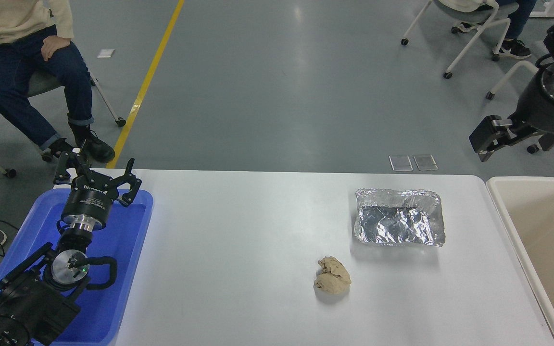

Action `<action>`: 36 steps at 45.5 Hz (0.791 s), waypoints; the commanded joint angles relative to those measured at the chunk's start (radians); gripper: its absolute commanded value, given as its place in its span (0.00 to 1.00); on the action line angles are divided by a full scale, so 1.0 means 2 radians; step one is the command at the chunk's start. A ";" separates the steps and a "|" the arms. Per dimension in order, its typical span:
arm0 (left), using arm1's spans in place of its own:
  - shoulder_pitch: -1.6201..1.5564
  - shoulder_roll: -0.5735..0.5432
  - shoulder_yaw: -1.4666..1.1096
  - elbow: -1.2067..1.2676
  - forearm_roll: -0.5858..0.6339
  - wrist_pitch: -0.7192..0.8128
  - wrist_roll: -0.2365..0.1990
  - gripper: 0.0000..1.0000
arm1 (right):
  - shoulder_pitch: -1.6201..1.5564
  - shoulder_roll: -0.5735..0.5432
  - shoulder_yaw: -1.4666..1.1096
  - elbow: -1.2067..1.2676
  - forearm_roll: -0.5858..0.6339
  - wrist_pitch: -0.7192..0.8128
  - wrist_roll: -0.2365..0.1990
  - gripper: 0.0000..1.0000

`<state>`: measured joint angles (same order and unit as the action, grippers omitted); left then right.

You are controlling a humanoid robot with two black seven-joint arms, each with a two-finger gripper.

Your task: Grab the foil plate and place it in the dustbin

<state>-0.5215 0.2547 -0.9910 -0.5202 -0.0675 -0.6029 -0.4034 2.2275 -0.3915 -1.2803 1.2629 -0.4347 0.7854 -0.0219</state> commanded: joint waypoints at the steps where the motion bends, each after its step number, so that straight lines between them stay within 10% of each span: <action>1: 0.000 0.000 0.000 -0.001 0.000 0.000 0.000 1.00 | -0.011 -0.001 0.010 -0.003 0.000 0.000 0.000 1.00; 36: 0.000 0.000 0.000 0.000 0.000 0.000 0.001 1.00 | -0.106 -0.011 0.021 -0.026 0.042 0.000 -0.001 1.00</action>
<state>-0.5215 0.2546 -0.9910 -0.5207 -0.0676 -0.6029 -0.4034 2.1325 -0.4054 -1.2458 1.2438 -0.3686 0.7854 -0.0221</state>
